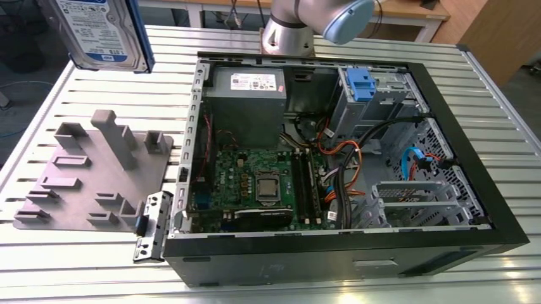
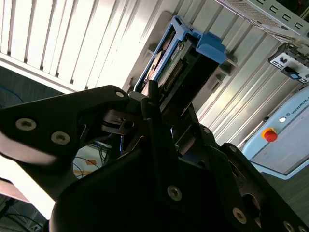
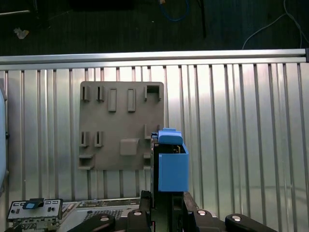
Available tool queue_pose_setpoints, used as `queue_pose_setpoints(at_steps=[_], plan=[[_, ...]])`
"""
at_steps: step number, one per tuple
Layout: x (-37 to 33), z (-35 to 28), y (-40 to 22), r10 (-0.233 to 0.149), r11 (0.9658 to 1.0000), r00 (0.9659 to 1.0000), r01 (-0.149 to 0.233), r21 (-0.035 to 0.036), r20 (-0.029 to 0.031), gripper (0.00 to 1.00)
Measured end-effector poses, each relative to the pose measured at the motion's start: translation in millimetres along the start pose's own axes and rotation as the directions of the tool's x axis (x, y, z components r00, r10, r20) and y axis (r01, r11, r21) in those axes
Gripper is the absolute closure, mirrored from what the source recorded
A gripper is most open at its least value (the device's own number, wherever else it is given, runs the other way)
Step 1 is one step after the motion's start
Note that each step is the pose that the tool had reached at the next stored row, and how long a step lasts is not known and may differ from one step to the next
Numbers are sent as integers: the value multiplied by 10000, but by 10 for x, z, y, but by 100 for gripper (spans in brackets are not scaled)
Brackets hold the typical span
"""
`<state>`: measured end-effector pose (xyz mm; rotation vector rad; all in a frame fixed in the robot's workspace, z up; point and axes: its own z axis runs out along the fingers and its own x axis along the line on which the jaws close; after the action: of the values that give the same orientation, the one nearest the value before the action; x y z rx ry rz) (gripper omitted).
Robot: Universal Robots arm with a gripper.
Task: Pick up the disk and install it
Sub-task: 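Pick up the disk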
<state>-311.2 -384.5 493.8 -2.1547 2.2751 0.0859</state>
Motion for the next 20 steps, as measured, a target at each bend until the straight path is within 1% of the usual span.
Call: queue_pose_setpoints(at_steps=[15, 20], plan=[[-6, -4, -102, 1, 10000, 10000, -1, 0, -1, 65], [-8, -5, -146, 1, 10000, 10000, -1, 0, 0, 65]])
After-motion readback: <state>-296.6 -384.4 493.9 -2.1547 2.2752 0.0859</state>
